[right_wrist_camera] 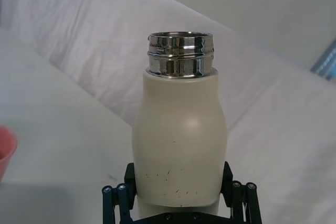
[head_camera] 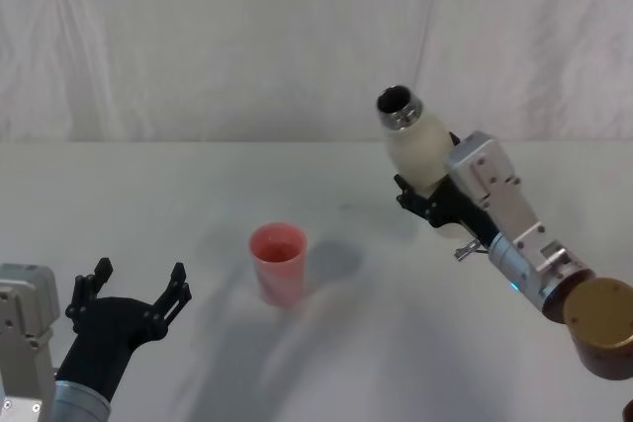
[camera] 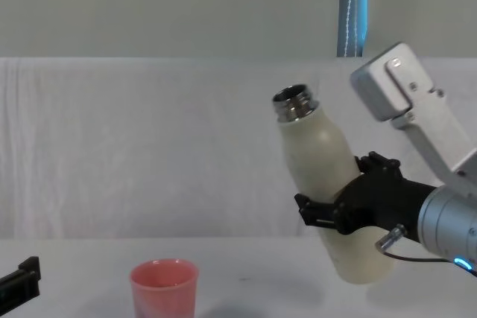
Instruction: Grasp the thermos with one hand and pour water into the cup lid.
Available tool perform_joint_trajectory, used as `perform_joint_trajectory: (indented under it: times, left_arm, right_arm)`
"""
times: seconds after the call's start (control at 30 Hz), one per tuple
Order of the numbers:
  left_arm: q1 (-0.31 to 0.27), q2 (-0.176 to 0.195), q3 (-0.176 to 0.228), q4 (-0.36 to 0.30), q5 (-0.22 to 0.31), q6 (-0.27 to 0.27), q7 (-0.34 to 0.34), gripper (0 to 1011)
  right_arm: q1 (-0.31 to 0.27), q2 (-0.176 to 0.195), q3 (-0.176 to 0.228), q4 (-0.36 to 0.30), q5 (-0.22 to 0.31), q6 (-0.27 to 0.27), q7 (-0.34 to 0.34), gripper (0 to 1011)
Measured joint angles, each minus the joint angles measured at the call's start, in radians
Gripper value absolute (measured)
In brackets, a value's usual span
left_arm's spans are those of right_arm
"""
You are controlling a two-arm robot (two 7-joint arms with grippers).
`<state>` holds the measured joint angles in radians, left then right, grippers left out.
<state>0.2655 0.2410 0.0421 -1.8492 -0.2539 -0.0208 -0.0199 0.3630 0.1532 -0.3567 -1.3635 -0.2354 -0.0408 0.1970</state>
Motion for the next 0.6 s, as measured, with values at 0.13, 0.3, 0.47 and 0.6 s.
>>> perform_joint_trajectory:
  times: [0.13, 0.3, 0.47, 0.6]
  left_arm:
    - [0.0, 0.0, 0.0, 0.0, 0.0, 0.0, 0.0, 1001]
    - [0.0, 0.0, 0.0, 0.0, 0.0, 0.0, 0.0, 1001]
    - [0.0, 0.0, 0.0, 0.0, 0.0, 0.0, 0.0, 1001]
    - [0.0, 0.0, 0.0, 0.0, 0.0, 0.0, 0.0, 1001]
  right_arm:
    - [-0.016, -0.012, 0.032, -0.016, 0.057, 0.023, 0.012, 950]
    - [-0.037, -0.029, 0.065, -0.028, 0.129, 0.041, 0.021, 950]
    - [-0.053, -0.046, 0.091, -0.03, 0.186, 0.058, 0.02, 951]
    - [-0.058, -0.052, 0.1, -0.03, 0.208, 0.066, 0.015, 950]
